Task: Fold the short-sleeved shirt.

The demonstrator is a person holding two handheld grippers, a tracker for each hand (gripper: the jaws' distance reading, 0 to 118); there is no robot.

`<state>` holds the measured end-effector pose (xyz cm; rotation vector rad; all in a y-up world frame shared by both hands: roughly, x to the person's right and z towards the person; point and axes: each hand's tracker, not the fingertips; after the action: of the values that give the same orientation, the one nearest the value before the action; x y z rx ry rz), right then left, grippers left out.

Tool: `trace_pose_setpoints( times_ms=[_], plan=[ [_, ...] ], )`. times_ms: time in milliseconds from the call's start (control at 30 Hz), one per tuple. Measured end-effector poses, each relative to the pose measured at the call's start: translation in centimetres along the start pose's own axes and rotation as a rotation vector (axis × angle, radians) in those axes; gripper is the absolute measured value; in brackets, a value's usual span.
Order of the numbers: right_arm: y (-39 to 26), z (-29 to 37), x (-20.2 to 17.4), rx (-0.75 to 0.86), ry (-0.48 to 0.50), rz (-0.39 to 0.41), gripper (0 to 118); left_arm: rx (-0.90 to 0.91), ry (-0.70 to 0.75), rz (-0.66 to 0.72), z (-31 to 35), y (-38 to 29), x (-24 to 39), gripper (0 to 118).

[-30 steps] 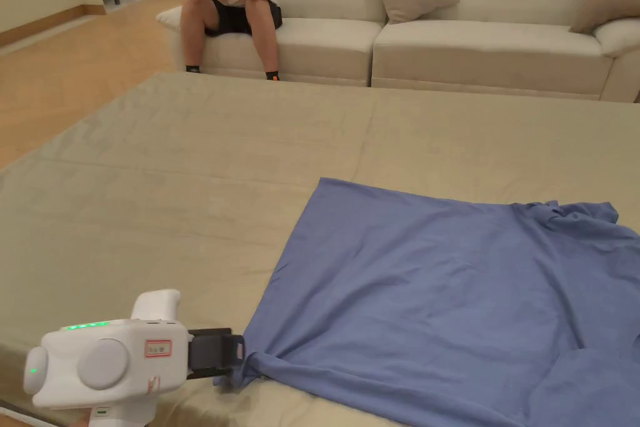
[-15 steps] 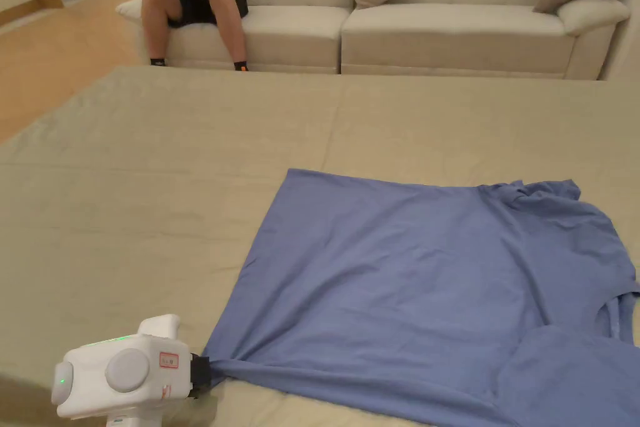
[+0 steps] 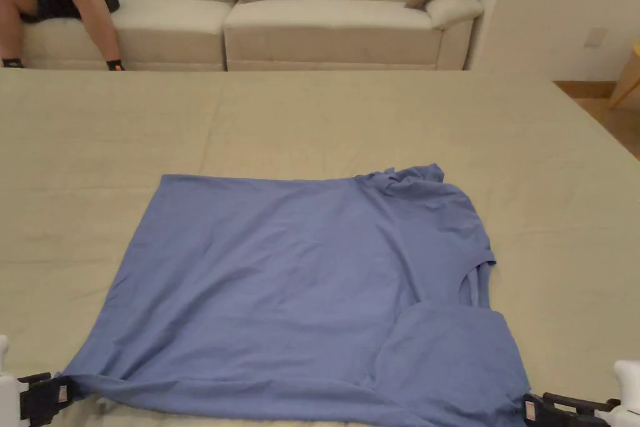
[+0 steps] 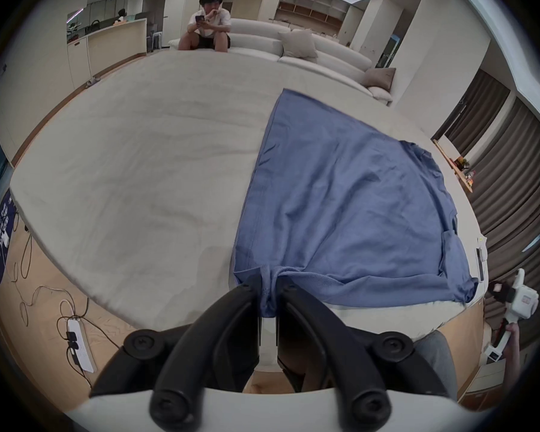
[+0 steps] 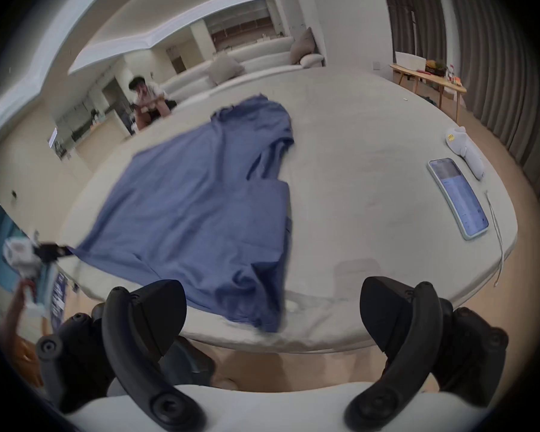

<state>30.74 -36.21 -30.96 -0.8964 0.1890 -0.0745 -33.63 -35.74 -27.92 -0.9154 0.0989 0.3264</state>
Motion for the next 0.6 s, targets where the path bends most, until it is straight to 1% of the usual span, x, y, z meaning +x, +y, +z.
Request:
trace_pose_setpoints(
  times_ms=[33, 67, 100, 133, 167, 200, 267, 300, 367, 400, 467, 533, 600],
  plan=[
    [-1.3, -1.8, 0.1, 0.001, -0.002, 0.032, 110, -0.003, -0.004, 0.0, 0.1, 0.2, 0.0, 7],
    [-1.8, -2.5, 0.0, -0.008, 0.019, 0.049, 110, -0.001, -0.003, -0.002, 0.1, 0.2, 0.1, 7],
    [-2.1, -3.1, 0.0, -0.022, 0.038, 0.045, 102, -0.001, 0.004, -0.008, 0.2, 0.2, 0.4, 7],
    [-2.4, -3.6, -0.1, -0.018, 0.035, 0.032, 89, -0.008, 0.009, -0.016, 0.1, 0.3, 0.5, 7],
    [-2.8, -4.0, -0.3, -0.016, 0.036, 0.028, 64, -0.009, 0.012, -0.02, 0.1, 0.2, 0.5, 7],
    [-3.0, -4.4, -0.1, -0.002, 0.048, 0.008, 49, -0.009, 0.011, -0.021, 0.0, 0.1, 0.5, 7],
    [-3.1, -5.0, 0.2, 0.013, 0.07, -0.023, 32, -0.017, 0.011, -0.012, -0.4, 0.0, 0.5, 7],
    [-2.9, -5.2, 0.1, 0.003, 0.061, -0.033, 26, -0.026, 0.005, 0.0, -0.5, -0.1, 0.4, 7],
    [-2.9, -4.9, 0.0, 0.002, 0.054, -0.043, 7, -0.029, 0.006, 0.011, -0.6, -0.3, 0.3, 7],
    [-2.9, -4.4, 0.1, 0.017, 0.079, -0.047, 7, -0.027, 0.01, 0.01, -0.5, -0.4, 0.3, 7],
    [-2.7, -3.1, -0.5, 0.047, 0.064, -0.028, 7, -0.017, 0.01, 0.015, -0.2, -0.6, 0.2, 7],
    [-1.7, -1.5, -0.7, 0.094, 0.088, -0.03, 7, 0.004, 0.009, 0.032, 0.3, -0.2, 0.3, 7],
    [-0.1, -0.6, -0.9, 0.132, 0.096, -0.023, 7, 0.028, -0.022, 0.055, 0.7, 0.8, 0.5, 7]
  ],
)
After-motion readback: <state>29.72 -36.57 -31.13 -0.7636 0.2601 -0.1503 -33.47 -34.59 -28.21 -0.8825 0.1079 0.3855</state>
